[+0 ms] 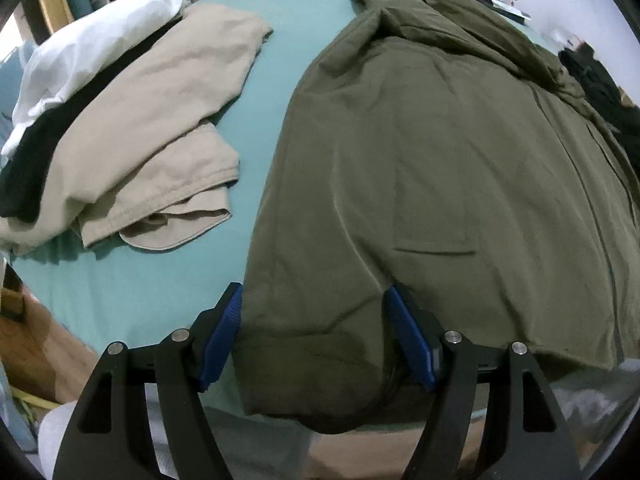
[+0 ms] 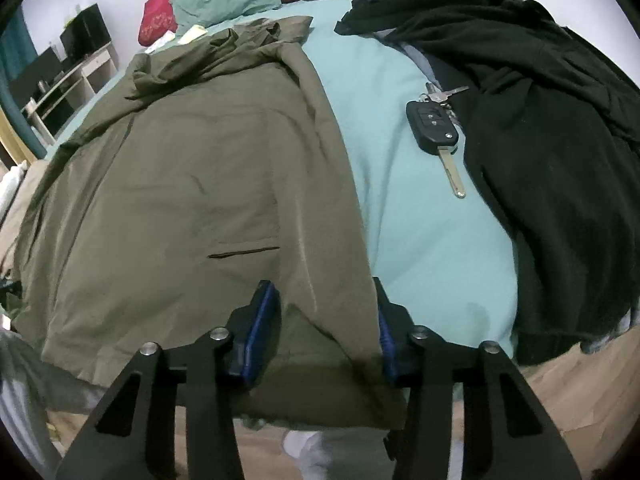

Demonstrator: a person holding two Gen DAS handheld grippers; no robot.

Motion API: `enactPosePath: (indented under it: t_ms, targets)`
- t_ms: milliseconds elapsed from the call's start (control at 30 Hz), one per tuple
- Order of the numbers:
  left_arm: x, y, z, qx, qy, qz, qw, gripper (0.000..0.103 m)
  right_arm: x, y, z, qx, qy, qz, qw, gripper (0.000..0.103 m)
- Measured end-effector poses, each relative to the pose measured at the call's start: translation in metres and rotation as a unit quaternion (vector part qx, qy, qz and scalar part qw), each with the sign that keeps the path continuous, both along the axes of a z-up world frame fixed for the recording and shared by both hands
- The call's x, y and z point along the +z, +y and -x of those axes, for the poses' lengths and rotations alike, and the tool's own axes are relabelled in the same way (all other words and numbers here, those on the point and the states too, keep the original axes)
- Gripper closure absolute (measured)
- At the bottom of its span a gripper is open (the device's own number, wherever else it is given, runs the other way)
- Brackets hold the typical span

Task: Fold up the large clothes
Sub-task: 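Grasp the jacket hem with both tools and lift it toward the collar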

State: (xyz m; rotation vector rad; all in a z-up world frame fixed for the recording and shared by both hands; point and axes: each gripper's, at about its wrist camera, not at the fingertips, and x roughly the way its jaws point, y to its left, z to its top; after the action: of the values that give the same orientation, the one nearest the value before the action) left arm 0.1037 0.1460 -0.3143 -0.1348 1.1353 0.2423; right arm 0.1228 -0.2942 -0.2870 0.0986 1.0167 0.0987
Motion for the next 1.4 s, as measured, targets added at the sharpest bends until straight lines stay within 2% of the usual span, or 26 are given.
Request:
enactPosePath:
  t_ms: [67,100,133,167,200,267,400,500,767,1067,1400]
  targets:
    - [0.001,0.0,0.0,-0.001,-0.002,0.002,1.0,0.028,0.001,-0.002,0.005,-0.006,0.0,-0.02,1.0,0.079]
    - [0.001,0.001,0.002,-0.003,-0.004,0.004,1.0,0.042,0.002,-0.002,0.007,-0.01,-0.002,-0.028,1.0,0.084]
    - [0.002,0.0,0.002,-0.007,-0.006,0.012,0.9999,0.052,0.003,-0.002,0.008,-0.011,-0.003,-0.033,0.999,0.087]
    - [0.003,0.0,0.003,-0.011,-0.009,0.022,0.9996,0.074,0.005,-0.003,0.008,-0.013,-0.003,-0.041,0.999,0.092]
    - [0.005,-0.002,0.004,-0.018,-0.011,0.035,0.9992,0.089,0.006,-0.005,0.008,-0.017,-0.004,-0.049,0.999,0.093]
    - [0.017,-0.006,0.008,-0.026,-0.023,0.034,0.9988,0.093,0.01,-0.011,0.009,-0.026,-0.008,-0.07,0.997,0.095]
    - [0.044,-0.003,0.021,-0.025,-0.054,0.038,0.9975,0.095,0.03,-0.018,0.016,-0.045,-0.027,-0.11,0.993,0.096]
    - [0.064,0.003,0.032,-0.023,-0.075,0.054,0.9954,0.095,0.053,-0.016,0.023,-0.038,-0.045,-0.113,0.992,0.097]
    - [0.114,0.001,0.059,-0.024,-0.115,0.057,0.9915,0.096,0.105,-0.03,0.047,-0.033,-0.091,-0.137,0.986,0.098]
    - [0.165,-0.003,0.096,-0.028,-0.154,0.065,0.9855,0.096,0.162,-0.035,0.082,-0.028,-0.152,-0.132,0.979,0.098]
    - [0.228,-0.011,0.126,-0.033,-0.193,0.063,0.9786,0.096,0.205,-0.058,0.111,-0.02,-0.199,-0.147,0.969,0.098]
